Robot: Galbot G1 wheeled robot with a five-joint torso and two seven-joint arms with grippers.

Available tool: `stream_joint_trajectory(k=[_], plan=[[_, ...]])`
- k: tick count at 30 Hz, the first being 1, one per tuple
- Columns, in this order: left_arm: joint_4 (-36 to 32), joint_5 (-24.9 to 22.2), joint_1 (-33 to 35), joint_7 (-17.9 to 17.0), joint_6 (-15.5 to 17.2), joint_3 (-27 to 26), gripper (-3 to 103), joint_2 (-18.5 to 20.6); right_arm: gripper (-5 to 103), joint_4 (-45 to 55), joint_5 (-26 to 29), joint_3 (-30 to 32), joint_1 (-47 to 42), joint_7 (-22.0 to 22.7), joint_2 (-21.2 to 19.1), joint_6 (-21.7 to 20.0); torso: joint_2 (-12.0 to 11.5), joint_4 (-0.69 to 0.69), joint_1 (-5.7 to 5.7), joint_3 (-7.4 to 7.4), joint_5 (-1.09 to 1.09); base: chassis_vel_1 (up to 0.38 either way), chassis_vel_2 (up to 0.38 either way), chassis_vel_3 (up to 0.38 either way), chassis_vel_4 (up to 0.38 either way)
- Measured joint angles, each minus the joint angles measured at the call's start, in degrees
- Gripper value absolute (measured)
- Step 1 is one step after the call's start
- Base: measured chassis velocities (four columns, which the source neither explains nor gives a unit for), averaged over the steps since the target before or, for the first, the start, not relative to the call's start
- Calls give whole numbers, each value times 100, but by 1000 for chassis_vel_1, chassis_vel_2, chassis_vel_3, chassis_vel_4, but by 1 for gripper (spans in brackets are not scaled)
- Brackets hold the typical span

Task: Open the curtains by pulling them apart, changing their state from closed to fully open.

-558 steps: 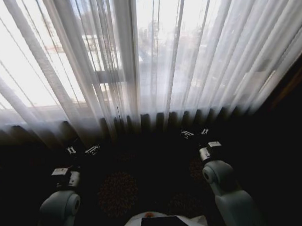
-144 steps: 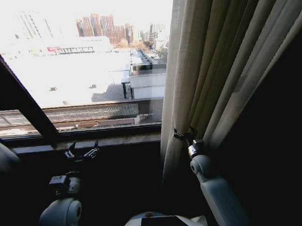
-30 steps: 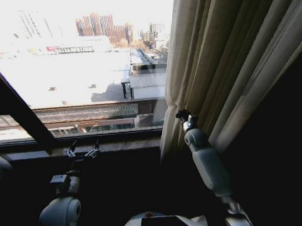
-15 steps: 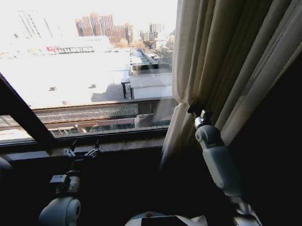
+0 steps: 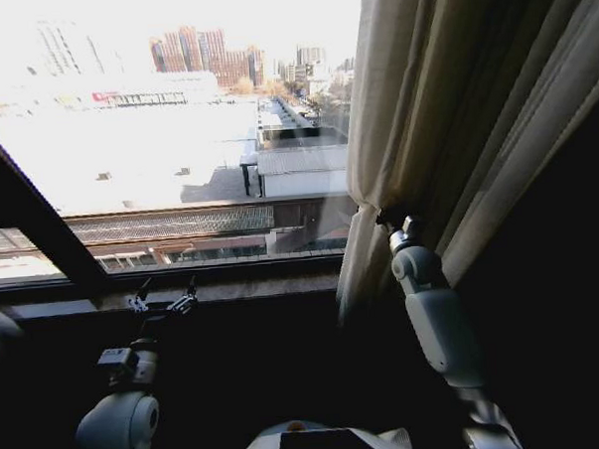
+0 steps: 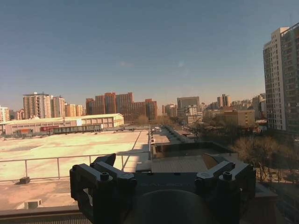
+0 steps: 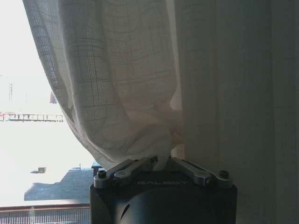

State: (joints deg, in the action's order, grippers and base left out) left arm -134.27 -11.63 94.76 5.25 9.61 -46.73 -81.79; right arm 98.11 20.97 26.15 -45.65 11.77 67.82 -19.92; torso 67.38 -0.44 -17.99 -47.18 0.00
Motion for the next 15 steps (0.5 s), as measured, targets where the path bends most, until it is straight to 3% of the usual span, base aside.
stream_joint_trajectory(k=[15], plan=[[38,-7,-46,-1,7,28,100,5,0,46,-10,0,-82,-17,36,27,0,-1,1,0,3,-220,-206,239,212]])
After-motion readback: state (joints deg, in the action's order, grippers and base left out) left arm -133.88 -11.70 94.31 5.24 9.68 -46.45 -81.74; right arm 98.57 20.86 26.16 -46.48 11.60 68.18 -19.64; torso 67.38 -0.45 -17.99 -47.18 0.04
